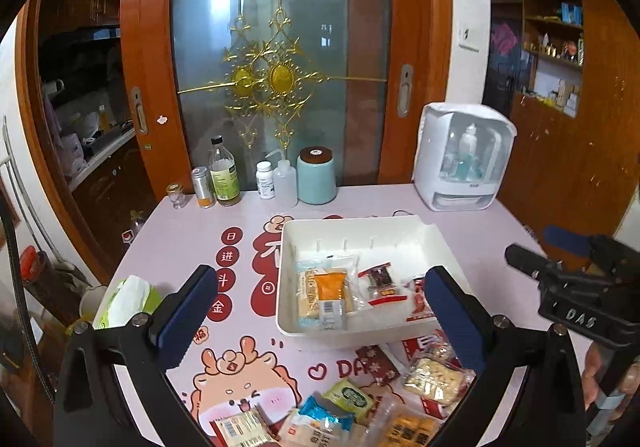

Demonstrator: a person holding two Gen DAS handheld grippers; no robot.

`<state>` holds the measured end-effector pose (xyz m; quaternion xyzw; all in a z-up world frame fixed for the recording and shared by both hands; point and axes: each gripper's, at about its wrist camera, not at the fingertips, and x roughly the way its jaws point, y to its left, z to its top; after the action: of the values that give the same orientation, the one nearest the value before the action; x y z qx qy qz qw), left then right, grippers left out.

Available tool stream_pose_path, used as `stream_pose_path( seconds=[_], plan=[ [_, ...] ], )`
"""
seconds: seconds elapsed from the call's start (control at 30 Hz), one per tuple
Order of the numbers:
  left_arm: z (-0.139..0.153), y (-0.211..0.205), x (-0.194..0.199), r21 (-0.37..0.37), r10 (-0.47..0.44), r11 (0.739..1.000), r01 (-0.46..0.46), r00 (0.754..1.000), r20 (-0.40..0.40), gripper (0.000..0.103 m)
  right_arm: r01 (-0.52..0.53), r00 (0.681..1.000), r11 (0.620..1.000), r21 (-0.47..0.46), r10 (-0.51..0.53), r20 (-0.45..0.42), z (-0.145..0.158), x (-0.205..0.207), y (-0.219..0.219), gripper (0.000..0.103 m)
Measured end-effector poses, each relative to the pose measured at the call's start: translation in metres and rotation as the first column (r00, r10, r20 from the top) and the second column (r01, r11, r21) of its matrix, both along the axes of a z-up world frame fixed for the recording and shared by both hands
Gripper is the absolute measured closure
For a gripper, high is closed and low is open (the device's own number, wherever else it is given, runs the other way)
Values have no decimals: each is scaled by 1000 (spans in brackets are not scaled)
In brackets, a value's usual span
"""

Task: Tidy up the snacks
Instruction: 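Withdraw both tools from the tray toward the remaining snacks, then grasp the clear bag of round cakes with the left tool while the right tool grasps a cookie bag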

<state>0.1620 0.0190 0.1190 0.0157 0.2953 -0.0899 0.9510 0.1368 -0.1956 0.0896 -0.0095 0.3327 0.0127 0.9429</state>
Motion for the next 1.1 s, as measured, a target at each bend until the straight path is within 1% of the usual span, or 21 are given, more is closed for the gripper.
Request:
stream_pose_path(
  seconds=[0.13,0.27,0.4,0.5,0.63,0.7,0.77,0.83,0.9,0.97,1.03,1.1],
  plan=[
    [-3,-2,-20,-4,-17,1000,17,1000,1,1,-12,999,1000,-9,12,-31,-12,-18,-3,33],
    [-19,-9,-38,-21,-37,999,36,999,-36,1,-26,997,1000,2,27,-71,-31,-37,-8,33],
    [-53,-19,-52,-39,-46,998,42,993,-108,1,-29,993,999,16,31,-114,-61,-56,-16,33],
    [-90,-31,-60,-33,-39,999,34,983,-182,1,-33,984,999,34,38,-173,-89,-64,-21,33],
    [-131,-49,-70,-5,9,1000,-10,976,-219,1,-8,974,999,46,19,-226,-127,-77,-32,33],
    [-151,-55,-70,-3,36,999,-38,964,-265,1,14,967,997,81,7,-255,-147,-81,-38,33],
    [-172,-63,-67,-15,56,998,-65,942,-331,1,32,958,992,118,3,-288,-165,-82,-44,33],
    [-190,-70,-64,-22,84,995,-100,921,-381,1,51,950,990,131,-8,-313,-180,-80,-48,33],
    [-202,-77,-60,-26,105,992,-127,906,-410,1,63,943,989,133,-15,-332,-194,-78,-51,33],
    [-210,-82,-56,-26,120,989,-144,900,-420,1,58,937,989,136,-7,-348,-203,-74,-52,33],
    [-217,-87,-52,-17,145,985,-169,891,-430,1,53,933,991,121,-6,-360,-211,-71,-51,33],
    [-224,-89,-48,-24,160,981,-191,879,-449,1,40,928,994,105,2,-373,-219,-69,-49,33]
  ],
)
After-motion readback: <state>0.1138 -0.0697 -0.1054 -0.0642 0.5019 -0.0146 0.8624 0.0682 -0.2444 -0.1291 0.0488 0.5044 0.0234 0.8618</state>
